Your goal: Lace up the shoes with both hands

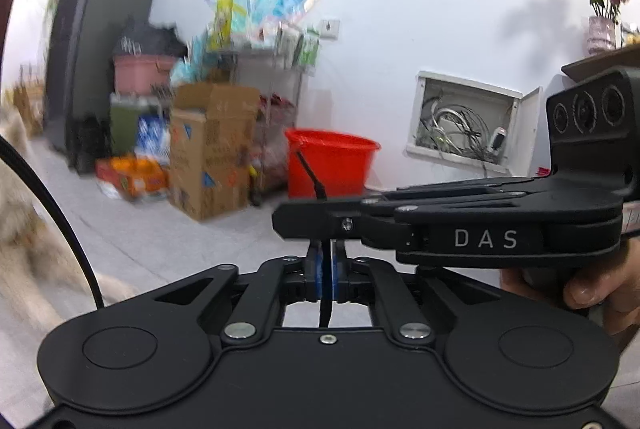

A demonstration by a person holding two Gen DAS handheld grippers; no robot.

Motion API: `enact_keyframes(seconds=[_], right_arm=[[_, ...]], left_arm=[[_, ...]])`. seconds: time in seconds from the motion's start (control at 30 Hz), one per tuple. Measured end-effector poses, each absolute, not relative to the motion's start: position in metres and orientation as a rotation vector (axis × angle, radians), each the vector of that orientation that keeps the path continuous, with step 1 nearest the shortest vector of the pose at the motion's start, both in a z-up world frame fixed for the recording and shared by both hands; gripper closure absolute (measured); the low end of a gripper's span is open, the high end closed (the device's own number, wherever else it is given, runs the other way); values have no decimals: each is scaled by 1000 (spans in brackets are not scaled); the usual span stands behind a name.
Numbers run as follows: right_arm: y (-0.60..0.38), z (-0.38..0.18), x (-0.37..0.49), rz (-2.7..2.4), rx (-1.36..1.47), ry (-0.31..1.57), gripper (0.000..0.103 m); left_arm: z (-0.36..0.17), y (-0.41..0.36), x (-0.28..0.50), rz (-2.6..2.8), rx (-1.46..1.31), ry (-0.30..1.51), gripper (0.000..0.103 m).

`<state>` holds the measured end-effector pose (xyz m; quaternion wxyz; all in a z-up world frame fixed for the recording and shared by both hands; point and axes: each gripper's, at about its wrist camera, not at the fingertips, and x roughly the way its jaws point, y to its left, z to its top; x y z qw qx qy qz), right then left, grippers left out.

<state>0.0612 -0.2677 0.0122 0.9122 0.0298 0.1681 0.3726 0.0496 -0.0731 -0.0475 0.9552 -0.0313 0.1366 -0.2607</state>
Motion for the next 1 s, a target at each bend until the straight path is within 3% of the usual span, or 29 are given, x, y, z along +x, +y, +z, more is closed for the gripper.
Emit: enact_keyframes(seconds=[0.03, 0.07, 0.33, 1.0], right_arm=[[-268, 12, 61, 766, 62, 346, 99], [-269, 13, 61, 763, 62, 345, 99], [-274, 13, 60, 735, 69, 335, 99], [-292, -7, 48, 699, 39, 402, 99]], left_arm=[[-48, -73, 50, -528, -67, 278, 7], [-49, -72, 51, -527, -70, 279, 0], [-54, -68, 49, -518, -91, 289, 0], [-172, -28, 48, -404, 64, 745, 0]])
